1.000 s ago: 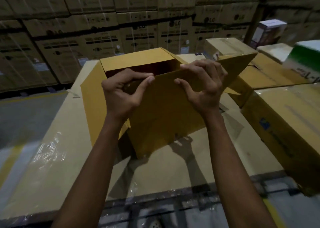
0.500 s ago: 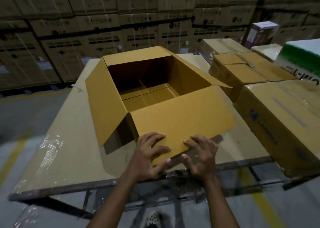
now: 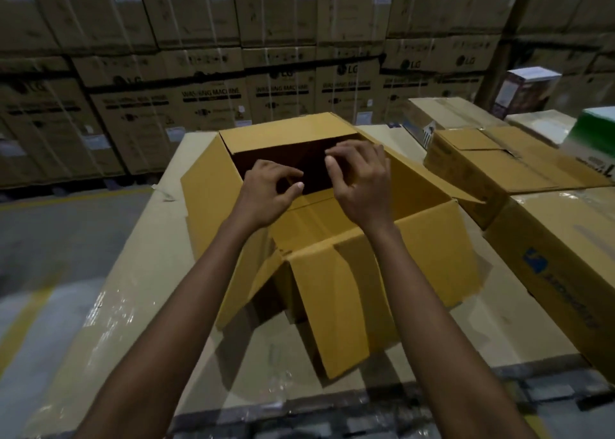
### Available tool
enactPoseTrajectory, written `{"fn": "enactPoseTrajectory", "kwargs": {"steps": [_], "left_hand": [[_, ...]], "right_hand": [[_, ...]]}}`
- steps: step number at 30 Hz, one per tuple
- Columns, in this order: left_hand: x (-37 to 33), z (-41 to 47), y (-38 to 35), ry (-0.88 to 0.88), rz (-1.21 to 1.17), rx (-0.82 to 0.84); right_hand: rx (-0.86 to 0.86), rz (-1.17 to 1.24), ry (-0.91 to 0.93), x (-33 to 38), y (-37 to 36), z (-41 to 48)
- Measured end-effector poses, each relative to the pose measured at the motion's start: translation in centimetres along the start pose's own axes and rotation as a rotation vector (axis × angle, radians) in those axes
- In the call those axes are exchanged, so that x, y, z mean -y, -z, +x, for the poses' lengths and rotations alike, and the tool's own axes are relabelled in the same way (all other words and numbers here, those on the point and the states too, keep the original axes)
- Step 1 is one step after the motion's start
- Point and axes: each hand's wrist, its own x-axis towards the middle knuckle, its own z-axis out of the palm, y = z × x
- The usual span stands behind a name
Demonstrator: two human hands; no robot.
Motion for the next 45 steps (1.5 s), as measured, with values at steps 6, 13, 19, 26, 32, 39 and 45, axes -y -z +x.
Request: {"fn": "enactPoseTrajectory", "kwargs": {"steps": [6, 13, 19, 26, 32, 39, 45], "left_hand": [[7.3, 9.6, -2.2, 0.176, -0.061, 0.27], [15.1, 16.5, -3.9, 0.167, 0.235, 0.562], [20.0, 24.2, -0.9, 0.113, 0.147, 0.101], [30.4, 29.5, -2.6, 0.259, 0.322, 0.114], [34.4, 27.8, -5.2, 0.437, 0.162, 0.163], [25.1, 19.1, -4.3, 0.594, -0.191, -0.229], [9.8, 2.7, -4.3, 0.598, -0.485, -0.241]], "right_hand": [[0.368, -0.057, -0.264, -1.4, -10.9, 6.3], [0.822, 0.065, -0.742, -7.5, -22.5, 9.1], [0.466, 0.101, -0.592, -8.6, -30.5, 14.4], [0.581, 0.016, -0.356, -8.8, -42.2, 19.2], [0.925, -0.144, -0.311, -10.0, -45.9, 16.6], [0.945, -0.205, -0.286, -11.5, -34.4, 16.6], [0.76, -0.298, -0.569, -15.3, -16.2, 12.8]]}}
